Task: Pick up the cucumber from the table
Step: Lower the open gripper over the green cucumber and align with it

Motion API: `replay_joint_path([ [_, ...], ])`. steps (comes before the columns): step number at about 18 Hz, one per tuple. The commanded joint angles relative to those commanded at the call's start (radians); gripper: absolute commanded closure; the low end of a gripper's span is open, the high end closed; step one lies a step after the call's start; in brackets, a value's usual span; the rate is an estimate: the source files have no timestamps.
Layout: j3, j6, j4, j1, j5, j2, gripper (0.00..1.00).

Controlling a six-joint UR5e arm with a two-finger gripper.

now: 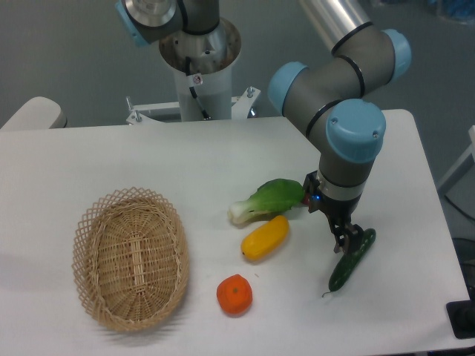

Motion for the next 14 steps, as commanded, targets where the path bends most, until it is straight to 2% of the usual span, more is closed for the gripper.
replay_joint_path([
  [4,0.002,-0.020,0.000,0.005,-0.002,0.002,0.00],
  [7,0.002,-0.083,0.002,0.005,-0.005,-0.012,0.00],
  [8,0.003,-0.116,0.009,0.005,-0.005,-0.018,0.00],
  [10,0.005,-0.181,0.061,0.005,-0.005,-0.038,0.00],
  [14,0.040,-0.285,0.074,0.000,-0.006,-0.074,0.00],
])
